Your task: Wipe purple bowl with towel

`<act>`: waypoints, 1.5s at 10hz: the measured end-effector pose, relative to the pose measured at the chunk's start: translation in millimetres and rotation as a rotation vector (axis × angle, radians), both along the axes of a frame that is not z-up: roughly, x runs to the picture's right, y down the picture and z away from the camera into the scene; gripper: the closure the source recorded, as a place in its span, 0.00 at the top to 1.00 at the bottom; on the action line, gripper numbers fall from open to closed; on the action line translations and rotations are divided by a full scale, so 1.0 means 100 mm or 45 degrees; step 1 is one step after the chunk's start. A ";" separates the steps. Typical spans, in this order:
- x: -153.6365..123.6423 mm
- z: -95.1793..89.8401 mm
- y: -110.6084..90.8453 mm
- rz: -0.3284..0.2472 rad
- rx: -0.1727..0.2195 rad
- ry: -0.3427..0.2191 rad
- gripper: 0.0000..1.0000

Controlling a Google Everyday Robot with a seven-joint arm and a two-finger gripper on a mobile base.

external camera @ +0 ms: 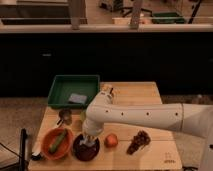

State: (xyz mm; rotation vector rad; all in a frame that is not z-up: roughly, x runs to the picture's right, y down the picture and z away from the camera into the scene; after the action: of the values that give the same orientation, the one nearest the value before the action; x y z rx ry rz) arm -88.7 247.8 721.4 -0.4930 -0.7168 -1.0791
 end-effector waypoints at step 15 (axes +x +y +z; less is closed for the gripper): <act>0.13 -0.11 0.34 -0.258 -0.056 -0.078 0.00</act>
State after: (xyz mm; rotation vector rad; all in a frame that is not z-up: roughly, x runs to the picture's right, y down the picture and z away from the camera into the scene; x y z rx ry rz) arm -75.8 282.1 710.1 -0.5819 -0.7573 -1.2740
